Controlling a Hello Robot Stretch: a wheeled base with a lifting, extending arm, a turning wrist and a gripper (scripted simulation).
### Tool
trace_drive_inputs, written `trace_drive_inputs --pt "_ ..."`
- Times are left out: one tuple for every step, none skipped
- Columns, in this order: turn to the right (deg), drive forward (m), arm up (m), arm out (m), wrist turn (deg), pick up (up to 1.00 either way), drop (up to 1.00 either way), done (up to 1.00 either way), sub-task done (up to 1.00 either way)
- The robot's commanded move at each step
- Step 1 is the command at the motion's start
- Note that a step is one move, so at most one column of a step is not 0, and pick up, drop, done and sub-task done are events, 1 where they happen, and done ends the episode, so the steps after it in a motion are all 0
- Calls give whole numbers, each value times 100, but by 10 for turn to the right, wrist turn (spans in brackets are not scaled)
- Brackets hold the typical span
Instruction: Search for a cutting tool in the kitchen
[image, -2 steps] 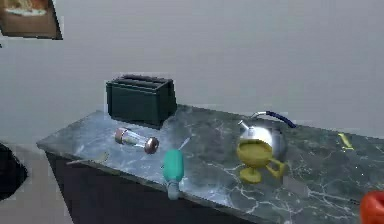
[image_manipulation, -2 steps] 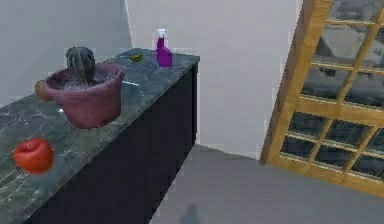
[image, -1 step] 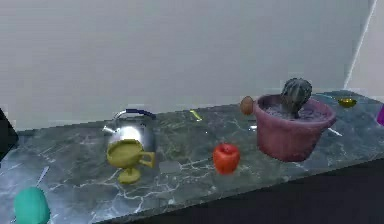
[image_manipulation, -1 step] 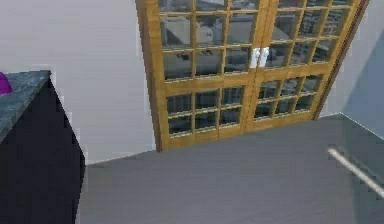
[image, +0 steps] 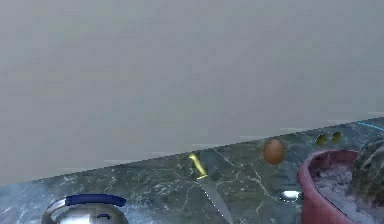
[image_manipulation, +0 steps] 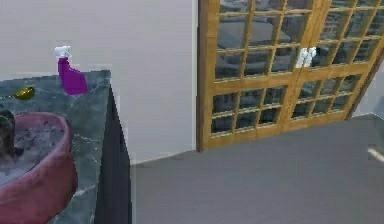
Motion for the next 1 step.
trace_drive_inputs --pt "0 0 0 0 0 0 0 100 0"
